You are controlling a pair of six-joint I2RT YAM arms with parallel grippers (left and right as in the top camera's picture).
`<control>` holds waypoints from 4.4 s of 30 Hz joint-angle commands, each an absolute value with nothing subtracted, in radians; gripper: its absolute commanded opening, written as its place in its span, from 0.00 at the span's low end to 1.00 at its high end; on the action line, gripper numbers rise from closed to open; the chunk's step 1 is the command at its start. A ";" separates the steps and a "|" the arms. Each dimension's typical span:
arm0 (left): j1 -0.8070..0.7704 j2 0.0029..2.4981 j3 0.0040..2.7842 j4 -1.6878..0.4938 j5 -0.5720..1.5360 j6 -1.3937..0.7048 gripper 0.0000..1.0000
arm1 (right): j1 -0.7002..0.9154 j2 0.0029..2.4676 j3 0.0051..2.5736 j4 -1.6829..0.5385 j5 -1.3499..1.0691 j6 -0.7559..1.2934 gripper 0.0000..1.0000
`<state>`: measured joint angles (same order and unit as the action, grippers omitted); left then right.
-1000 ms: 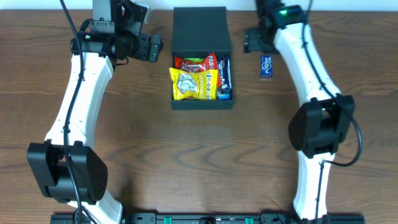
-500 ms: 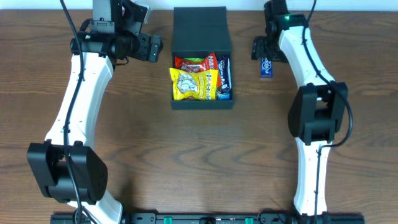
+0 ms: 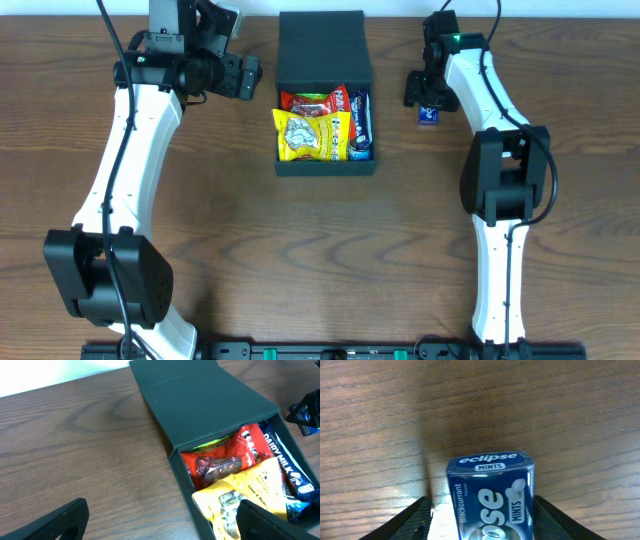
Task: Pack container
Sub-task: 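Move the right gripper to the blue Eclipse tin and grasp it, then place the Eclipse tin into the box and release, then raise both grippers to the top edge of the box lid, then swing the lid forward with both grippers to close the box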
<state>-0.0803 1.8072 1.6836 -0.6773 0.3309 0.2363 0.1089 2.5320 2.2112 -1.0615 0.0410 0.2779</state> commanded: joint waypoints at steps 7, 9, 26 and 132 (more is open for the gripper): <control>-0.078 1.799 1.707 -0.680 0.334 0.247 0.95 | 0.101 2.564 2.211 -1.067 -0.013 0.273 0.31; -0.078 1.799 1.707 -0.679 0.333 0.248 0.95 | 0.101 2.553 2.217 -1.076 -0.036 0.273 0.18; -0.078 1.799 1.707 -0.650 0.330 0.258 0.95 | 0.241 2.284 2.322 -1.168 -0.170 0.276 0.05; -0.017 2.507 2.208 -0.277 1.159 -0.316 0.06 | 0.083 2.687 2.411 -0.352 -1.171 0.506 0.02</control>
<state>-0.0139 2.5500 2.1750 -0.2543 1.1007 -0.3882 0.0811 2.6770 2.3589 -0.3527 -1.0706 0.5503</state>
